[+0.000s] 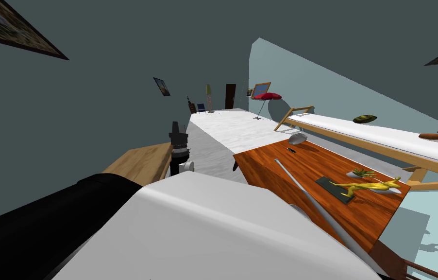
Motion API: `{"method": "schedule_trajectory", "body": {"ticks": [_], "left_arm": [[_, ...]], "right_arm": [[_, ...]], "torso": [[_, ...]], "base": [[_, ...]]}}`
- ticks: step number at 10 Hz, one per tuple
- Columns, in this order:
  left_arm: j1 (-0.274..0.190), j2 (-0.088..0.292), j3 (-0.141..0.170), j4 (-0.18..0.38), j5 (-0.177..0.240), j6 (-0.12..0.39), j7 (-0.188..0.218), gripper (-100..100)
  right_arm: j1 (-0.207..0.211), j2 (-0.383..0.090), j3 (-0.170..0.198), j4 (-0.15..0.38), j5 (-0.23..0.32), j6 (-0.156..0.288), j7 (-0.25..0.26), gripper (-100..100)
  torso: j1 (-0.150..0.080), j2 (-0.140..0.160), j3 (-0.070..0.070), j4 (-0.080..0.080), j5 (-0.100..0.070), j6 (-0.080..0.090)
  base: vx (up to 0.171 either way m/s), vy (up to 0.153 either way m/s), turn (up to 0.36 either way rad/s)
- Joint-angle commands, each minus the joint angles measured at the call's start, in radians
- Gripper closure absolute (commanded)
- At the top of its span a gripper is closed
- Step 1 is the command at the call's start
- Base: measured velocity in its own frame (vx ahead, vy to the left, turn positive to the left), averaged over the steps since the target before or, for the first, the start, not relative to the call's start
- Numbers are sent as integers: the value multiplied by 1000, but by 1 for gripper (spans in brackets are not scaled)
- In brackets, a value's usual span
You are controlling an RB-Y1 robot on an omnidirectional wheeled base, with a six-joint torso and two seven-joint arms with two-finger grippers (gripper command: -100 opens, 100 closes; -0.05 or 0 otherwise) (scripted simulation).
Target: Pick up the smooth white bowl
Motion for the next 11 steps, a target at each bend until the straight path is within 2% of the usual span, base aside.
{"method": "schedule_trajectory", "body": {"ticks": [1,2,3,4,5,7,8,9,10,11], "left_arm": [[0,0,0,0,0,0,0,0],[0,0,0,0,0,0,0,0],[0,0,0,0,0,0,0,0],[0,0,0,0,0,0,0,0],[0,0,0,0,0,0,0,0],[0,0,0,0,0,0,0,0],[0,0,0,0,0,0,0,0],[0,0,0,0,0,0,0,0],[0,0,0,0,0,0,0,0],[0,0,0,0,0,0,0,0]], "right_arm": [[0,0,0,0,0,0,0,-100],[0,3,-2,4,4,-2,1,0],[-19,38,-2,8,13,32,5,-100],[-19,38,-2,8,13,32,5,-100],[-33,64,-2,12,20,58,8,-100],[-33,64,-2,12,20,58,8,-100],[-48,91,-2,16,27,83,12,-100],[-44,85,-11,24,39,66,6,-100],[-46,88,-13,26,43,68,5,100],[-46,87,-13,26,42,67,5,100]], "torso": [[0,0,0,0,0,0],[2,1,1,0,1,0],[4,3,1,1,1,0],[1,4,2,1,0,0],[-1,5,3,1,0,0],[0,6,3,1,0,0],[2,5,3,1,0,0],[0,4,2,1,0,0],[2,4,2,1,1,0],[4,4,2,1,1,0]], "base": [[28,-37,27],[5,-7,-3],[-19,-68,29],[-30,-97,25],[-41,-95,24],[-21,-58,10],[-3,-76,15],[-1,-44,15],[0,-7,0],[0,0,0]]}}
